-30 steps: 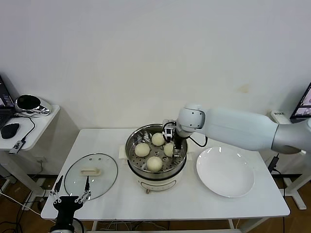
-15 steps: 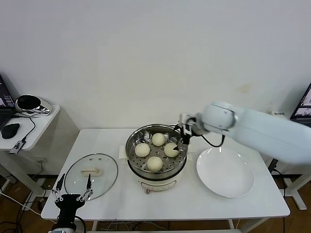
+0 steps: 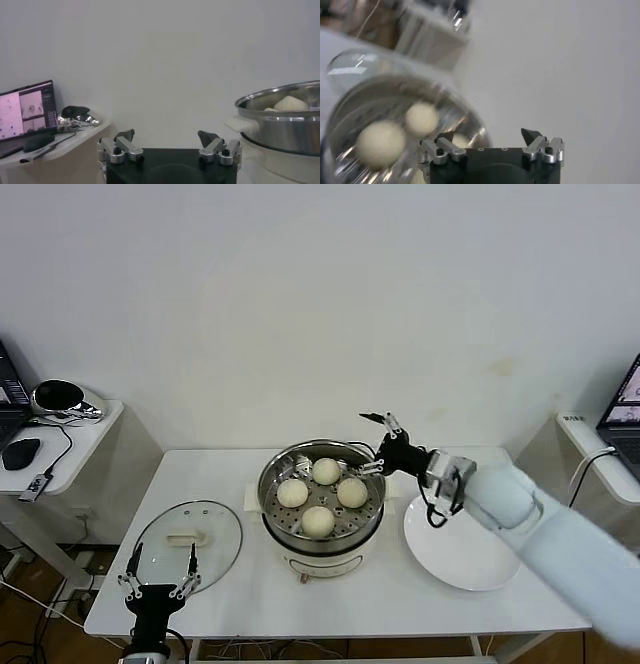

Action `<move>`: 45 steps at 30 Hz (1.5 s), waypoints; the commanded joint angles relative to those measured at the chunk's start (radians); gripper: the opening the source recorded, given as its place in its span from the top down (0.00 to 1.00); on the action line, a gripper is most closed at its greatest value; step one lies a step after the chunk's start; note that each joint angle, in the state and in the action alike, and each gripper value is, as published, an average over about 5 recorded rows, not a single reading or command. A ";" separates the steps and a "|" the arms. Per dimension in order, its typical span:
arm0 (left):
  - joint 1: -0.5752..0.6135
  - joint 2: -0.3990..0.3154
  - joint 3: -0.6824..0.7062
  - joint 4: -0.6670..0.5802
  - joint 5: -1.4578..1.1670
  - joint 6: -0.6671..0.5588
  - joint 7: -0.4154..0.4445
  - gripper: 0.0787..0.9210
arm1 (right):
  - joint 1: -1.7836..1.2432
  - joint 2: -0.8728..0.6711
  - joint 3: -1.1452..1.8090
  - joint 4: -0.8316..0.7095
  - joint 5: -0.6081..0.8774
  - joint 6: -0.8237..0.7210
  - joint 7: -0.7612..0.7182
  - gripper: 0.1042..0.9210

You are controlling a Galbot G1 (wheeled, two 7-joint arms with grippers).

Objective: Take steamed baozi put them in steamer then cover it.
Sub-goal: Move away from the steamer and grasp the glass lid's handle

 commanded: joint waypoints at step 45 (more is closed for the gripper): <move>-0.493 0.287 0.060 0.615 1.245 0.079 0.102 0.12 | -0.990 0.734 1.132 0.126 -0.182 0.292 0.222 0.12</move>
